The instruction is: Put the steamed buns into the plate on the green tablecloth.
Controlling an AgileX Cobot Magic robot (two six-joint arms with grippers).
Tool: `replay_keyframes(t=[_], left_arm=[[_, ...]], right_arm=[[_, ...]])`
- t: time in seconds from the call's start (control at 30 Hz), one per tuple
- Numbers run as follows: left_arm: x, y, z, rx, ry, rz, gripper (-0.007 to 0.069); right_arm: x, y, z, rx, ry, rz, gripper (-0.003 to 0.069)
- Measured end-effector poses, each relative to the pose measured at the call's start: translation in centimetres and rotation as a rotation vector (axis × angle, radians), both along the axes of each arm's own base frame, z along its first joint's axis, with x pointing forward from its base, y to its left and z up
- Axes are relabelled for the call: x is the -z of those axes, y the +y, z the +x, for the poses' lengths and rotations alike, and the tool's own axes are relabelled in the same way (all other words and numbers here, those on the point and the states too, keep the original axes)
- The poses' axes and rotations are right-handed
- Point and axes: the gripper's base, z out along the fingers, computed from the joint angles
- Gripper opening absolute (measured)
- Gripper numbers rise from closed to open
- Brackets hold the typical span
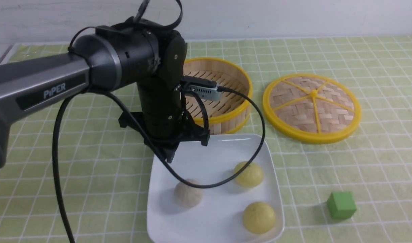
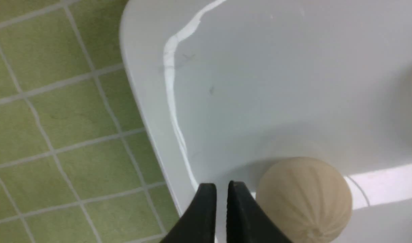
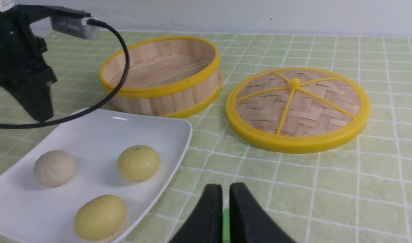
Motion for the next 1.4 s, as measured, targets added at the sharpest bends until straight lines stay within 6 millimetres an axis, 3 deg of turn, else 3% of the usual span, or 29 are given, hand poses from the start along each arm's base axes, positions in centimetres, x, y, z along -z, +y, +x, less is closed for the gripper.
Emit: replay_keyframes(t=[0.17,0.3,0.4,0.53,0.67,0.77,0.9,1.13,1.27,1.4], left_arm=[[-1.6,0.8,-0.6,0.014,-0.018,0.044,0.0068],[-6.3,0.8,-3.0,0.088,-0.143,0.043,0.0066],[-8.9,0.9,-4.7,0.123,-0.223,0.040,0.0066],[-13.1,1.9,-9.2,0.166,-0.346,-0.010,0.0066],[-13.7,3.8,-13.0,0.161,-0.368,-0.043,0.0066],[-11.6,5.9,-16.9,0.143,-0.420,-0.120,0.0066],[-8.8,7.3,-19.7,0.118,-0.585,-0.377,0.0068],[-5.0,8.3,-21.9,0.067,-0.672,-0.722,0.0071],[-2.8,8.8,-22.4,0.071,-0.642,-0.687,0.0073],[-2.1,9.1,-22.4,0.068,-0.627,-0.652,0.0075]], right_arm=[[3.9,-1.1,0.2,0.182,0.016,-0.061,0.0065],[6.7,-1.5,0.4,0.264,0.098,-0.107,0.0074],[6.8,-1.6,0.4,0.276,0.109,-0.115,0.0078],[6.8,-1.6,0.4,0.278,0.109,-0.119,0.0083],[6.8,-1.7,0.4,0.278,0.109,-0.120,0.0088],[6.8,-1.7,0.4,0.280,0.109,-0.122,0.0096],[6.8,-1.7,0.4,0.280,0.109,-0.122,0.0100],[6.8,-1.7,0.4,0.280,0.109,-0.122,0.0112],[6.8,-1.7,0.4,0.280,0.109,-0.122,0.0118],[6.8,-1.7,0.4,0.280,0.109,-0.122,0.0124]])
